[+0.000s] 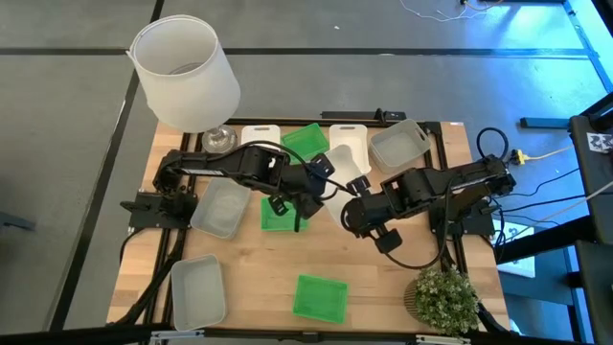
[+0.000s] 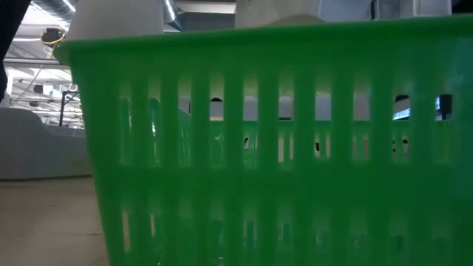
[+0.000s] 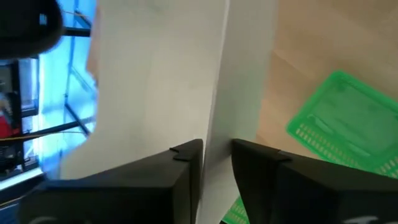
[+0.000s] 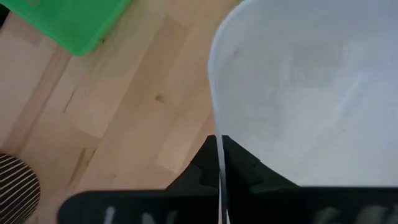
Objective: Stack baskets by color
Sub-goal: Stack the bottom white bin on top of the top right white bin
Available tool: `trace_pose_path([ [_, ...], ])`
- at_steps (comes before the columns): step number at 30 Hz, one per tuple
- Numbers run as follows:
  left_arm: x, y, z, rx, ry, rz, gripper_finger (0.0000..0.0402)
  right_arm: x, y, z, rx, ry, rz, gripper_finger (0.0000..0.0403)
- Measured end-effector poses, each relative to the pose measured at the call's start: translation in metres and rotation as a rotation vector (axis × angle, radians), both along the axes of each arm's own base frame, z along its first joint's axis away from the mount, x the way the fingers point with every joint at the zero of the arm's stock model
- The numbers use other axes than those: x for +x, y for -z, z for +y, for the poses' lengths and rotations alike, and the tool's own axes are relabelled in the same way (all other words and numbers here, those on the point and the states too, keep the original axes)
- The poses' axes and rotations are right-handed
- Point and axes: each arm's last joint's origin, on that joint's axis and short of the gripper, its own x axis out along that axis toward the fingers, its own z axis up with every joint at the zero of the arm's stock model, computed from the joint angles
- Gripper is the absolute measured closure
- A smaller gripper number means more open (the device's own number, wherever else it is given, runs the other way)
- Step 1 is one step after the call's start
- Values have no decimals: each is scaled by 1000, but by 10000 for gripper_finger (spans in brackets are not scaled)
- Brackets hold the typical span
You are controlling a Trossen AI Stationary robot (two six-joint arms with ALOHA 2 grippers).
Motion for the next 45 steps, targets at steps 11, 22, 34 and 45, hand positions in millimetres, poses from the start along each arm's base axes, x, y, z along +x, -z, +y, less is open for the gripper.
trace_pose_path([
  [11,7,-6,3,110,-93,-104,325,1,-1,-2,17,84,-15,403],
  [22,4,-6,8,128,-286,-149,325,8,-1,-30,-5,330,-52,403],
  [34,-93,-87,24,-65,-437,-429,325,4,17,-92,-48,484,81,403],
  [45,-151,-118,27,-178,-436,-563,325,6,73,-144,-40,572,53,403],
])
